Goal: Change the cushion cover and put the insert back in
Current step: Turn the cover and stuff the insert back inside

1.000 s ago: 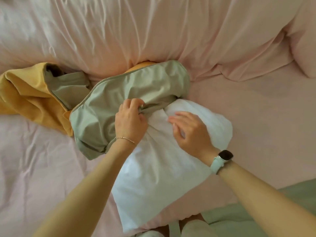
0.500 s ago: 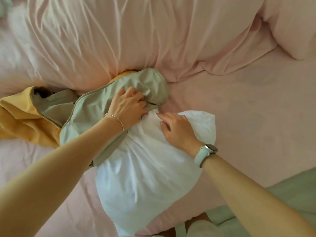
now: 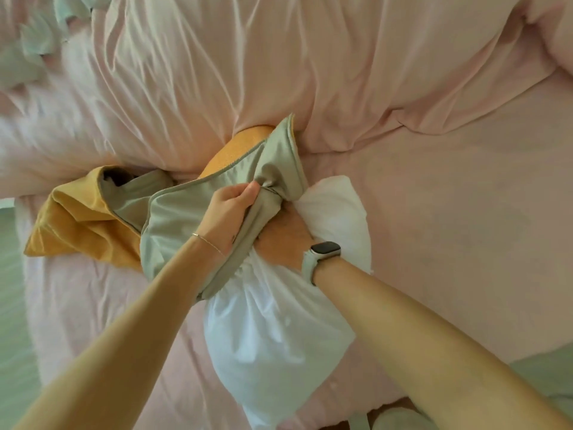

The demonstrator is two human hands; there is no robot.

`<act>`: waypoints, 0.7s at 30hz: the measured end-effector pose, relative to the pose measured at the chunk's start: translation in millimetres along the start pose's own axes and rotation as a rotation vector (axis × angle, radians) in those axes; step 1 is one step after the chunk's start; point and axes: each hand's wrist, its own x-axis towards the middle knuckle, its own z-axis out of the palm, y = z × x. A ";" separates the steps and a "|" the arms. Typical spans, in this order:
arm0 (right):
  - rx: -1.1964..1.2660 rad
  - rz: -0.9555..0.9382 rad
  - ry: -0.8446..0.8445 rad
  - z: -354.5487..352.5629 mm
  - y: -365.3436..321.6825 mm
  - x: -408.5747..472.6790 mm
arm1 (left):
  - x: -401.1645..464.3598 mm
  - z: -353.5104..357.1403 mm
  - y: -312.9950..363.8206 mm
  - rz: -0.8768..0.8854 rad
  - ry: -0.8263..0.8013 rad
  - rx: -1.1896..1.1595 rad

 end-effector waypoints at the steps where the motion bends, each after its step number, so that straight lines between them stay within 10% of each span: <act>1: 0.001 -0.028 0.003 0.6 -0.9 -0.5 | 0.6 -3.5 -1.0 -0.007 0.044 -0.029; 7: 0.543 0.203 0.471 -9.9 48.6 -70.4 | 10.7 -2.8 -1.3 0.256 0.198 0.593; 13: 0.500 0.499 0.254 -15.1 107.1 -66.3 | 8.6 29.3 -8.4 0.327 0.321 0.704; 18: 0.527 0.362 -0.120 -20.6 98.3 -55.0 | -15.3 29.0 -20.5 0.643 0.462 0.901; 21: 0.509 0.119 -0.072 -28.9 60.6 -66.1 | -33.7 25.5 -14.3 0.961 0.239 0.841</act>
